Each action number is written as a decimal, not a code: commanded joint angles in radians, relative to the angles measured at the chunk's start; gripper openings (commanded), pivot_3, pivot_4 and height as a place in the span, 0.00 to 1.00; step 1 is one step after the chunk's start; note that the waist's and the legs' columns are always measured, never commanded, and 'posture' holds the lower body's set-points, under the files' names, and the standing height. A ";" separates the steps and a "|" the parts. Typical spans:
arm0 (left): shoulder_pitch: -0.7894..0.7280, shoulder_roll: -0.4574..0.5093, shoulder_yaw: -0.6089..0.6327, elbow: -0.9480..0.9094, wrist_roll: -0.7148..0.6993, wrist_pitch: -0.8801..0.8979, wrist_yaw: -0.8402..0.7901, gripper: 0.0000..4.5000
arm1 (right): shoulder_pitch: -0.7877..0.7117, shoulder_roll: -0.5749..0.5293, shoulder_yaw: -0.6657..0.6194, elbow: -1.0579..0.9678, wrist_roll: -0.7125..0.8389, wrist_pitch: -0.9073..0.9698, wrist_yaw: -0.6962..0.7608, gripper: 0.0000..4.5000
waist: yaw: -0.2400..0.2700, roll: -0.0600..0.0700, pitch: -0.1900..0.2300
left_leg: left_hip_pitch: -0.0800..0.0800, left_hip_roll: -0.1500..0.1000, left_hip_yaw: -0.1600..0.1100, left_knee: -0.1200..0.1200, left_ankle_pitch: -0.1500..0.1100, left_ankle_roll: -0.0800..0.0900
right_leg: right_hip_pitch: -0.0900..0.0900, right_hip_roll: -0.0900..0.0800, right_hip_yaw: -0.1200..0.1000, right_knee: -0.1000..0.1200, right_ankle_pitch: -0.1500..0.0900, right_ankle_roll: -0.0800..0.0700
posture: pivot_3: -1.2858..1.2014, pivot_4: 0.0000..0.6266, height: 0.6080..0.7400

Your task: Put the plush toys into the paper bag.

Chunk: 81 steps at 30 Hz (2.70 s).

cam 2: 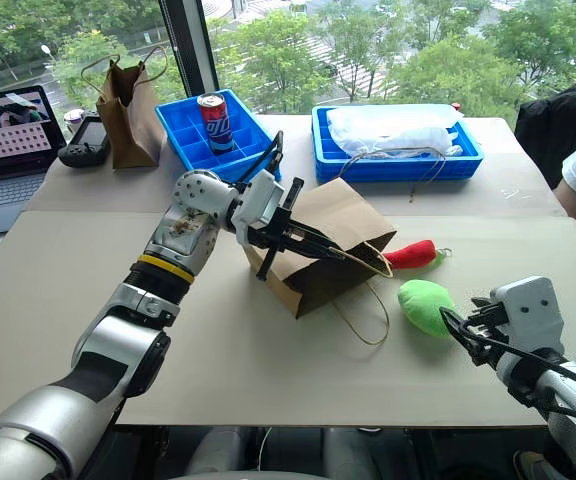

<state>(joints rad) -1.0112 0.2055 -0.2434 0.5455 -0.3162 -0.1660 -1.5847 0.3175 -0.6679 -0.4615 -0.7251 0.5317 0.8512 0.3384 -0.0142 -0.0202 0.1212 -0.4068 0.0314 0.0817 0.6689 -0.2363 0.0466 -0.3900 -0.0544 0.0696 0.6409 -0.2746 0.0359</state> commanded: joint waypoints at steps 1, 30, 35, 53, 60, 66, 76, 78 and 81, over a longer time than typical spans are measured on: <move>-0.009 0.005 0.020 -0.051 -0.010 0.010 0.008 0.00 | -0.059 0.018 0.115 0.129 -0.106 -0.070 -0.029 0.61 | 0.001 0.000 0.000 | 0.000 0.000 0.000 0.000 0.000 0.000 | 0.000 0.000 0.000 0.000 0.000 0.000 | 0.52 0.24 0.88; 0.084 0.002 0.032 -0.399 -0.113 0.368 0.174 0.00 | -0.364 0.052 0.301 -0.057 0.017 0.012 0.004 0.01 | 0.002 0.001 0.001 | -0.002 -0.001 -0.002 0.000 0.000 0.000 | -0.001 -0.001 0.000 -0.001 -0.001 0.002 | 0.52 0.24 0.88; 0.092 -0.009 0.031 -0.417 -0.114 0.389 0.192 0.00 | -0.477 0.123 0.454 0.079 -0.050 -0.046 0.022 0.01 | 0.001 0.001 0.001 | -0.002 -0.001 -0.002 -0.001 0.000 0.000 | -0.001 -0.001 0.000 -0.001 -0.001 0.002 | 0.52 0.24 0.88; 0.061 0.045 0.069 -0.322 -0.069 0.321 0.242 0.00 | -0.250 0.048 -0.071 -0.012 0.261 -0.018 0.149 0.85 | 0.012 0.002 0.001 | -0.003 -0.001 -0.003 -0.001 0.000 0.001 | 0.000 -0.002 -0.001 -0.002 -0.001 0.002 | 0.52 0.24 0.88; 0.058 0.046 0.070 -0.322 -0.068 0.314 0.257 0.00 | -0.405 -0.047 -0.009 0.314 0.029 -0.105 0.013 0.85 | -0.006 0.001 0.001 | -0.001 0.000 -0.003 -0.001 0.000 0.001 | 0.001 -0.001 0.000 -0.001 -0.001 0.002 | 0.52 0.24 0.88; 0.059 0.059 0.074 -0.335 -0.067 0.315 0.262 0.00 | -0.655 0.095 0.079 0.762 -0.126 -0.265 -0.104 0.85 | -0.003 0.003 0.002 | 0.000 -0.001 0.000 -0.002 0.000 0.000 | 0.000 -0.001 0.002 -0.001 -0.001 0.001 | 0.52 0.24 0.88; 0.076 0.082 0.071 -0.376 -0.068 0.324 0.278 0.00 | -0.766 0.191 0.170 1.064 -0.202 -0.347 -0.067 0.85 | 0.005 0.006 0.003 | -0.006 -0.002 0.000 -0.005 0.000 0.000 | -0.004 -0.003 0.000 0.001 -0.001 0.002 | 0.52 0.24 0.88; 0.077 0.084 0.070 -0.377 -0.069 0.325 0.281 0.00 | -0.744 0.190 0.191 1.073 -0.225 -0.334 -0.073 0.80 | 0.004 0.006 0.003 | -0.007 -0.002 0.000 -0.005 0.000 0.000 | -0.004 -0.003 0.000 0.000 -0.001 0.002 | 0.52 0.24 0.88; 0.079 0.084 0.067 -0.384 -0.072 0.327 0.285 0.00 | -0.697 0.197 0.196 1.012 -0.239 -0.338 -0.088 0.62 | 0.004 0.006 0.003 | -0.006 -0.002 0.000 -0.005 0.000 0.000 | -0.003 -0.003 0.000 0.000 -0.001 0.002 | 0.52 0.24 0.88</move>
<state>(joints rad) -0.9292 0.2884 -0.1817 0.2041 -0.3817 0.1580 -1.3073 -0.4184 -0.4660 -0.2707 0.3137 0.3234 0.4971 0.2634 -0.0097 -0.0143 0.1245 -0.4121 0.0296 0.0811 0.6639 -0.2362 0.0465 -0.3927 -0.0578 0.0693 0.6412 -0.2754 0.0382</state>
